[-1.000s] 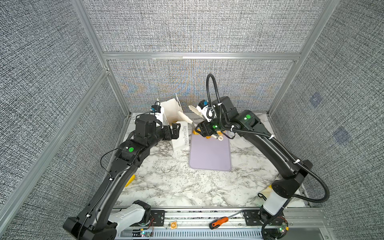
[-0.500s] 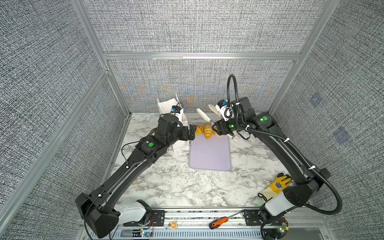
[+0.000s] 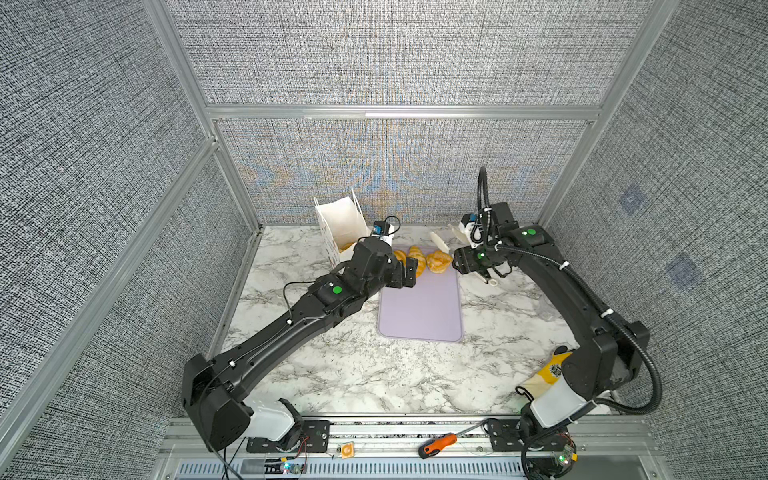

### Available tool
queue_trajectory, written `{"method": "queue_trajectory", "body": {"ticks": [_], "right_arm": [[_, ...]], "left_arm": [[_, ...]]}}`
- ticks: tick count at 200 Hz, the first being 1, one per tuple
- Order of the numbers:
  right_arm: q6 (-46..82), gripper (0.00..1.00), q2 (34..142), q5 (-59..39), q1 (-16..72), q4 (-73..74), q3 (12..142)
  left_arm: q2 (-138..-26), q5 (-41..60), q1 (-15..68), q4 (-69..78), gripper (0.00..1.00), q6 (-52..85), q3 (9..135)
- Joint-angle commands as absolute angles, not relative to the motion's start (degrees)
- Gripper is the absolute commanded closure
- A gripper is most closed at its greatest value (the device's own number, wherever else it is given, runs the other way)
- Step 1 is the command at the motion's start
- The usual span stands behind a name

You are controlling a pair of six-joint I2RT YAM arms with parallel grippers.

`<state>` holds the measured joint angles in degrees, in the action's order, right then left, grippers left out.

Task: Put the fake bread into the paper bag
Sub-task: 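Move the tongs over the twisted bun while left gripper lowers bag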

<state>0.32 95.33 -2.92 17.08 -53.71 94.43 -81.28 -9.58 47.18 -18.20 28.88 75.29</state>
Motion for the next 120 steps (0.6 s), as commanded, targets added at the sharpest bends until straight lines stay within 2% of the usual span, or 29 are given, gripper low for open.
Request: {"method": "queue_trajectory", "body": {"ticks": [1,120], "right_arm": [[0.15,0.29,97.71,-2.45,15.94,-54.92,93.72],[-1.75,0.28,110.94,-3.58,14.59,-54.52,95.75]], "left_arm": [[-83.32,-8.77,47.42,-13.84,0.01,31.5,75.02],[-88.64,-6.24,47.38,-11.7,0.01,35.42,72.65]]}}
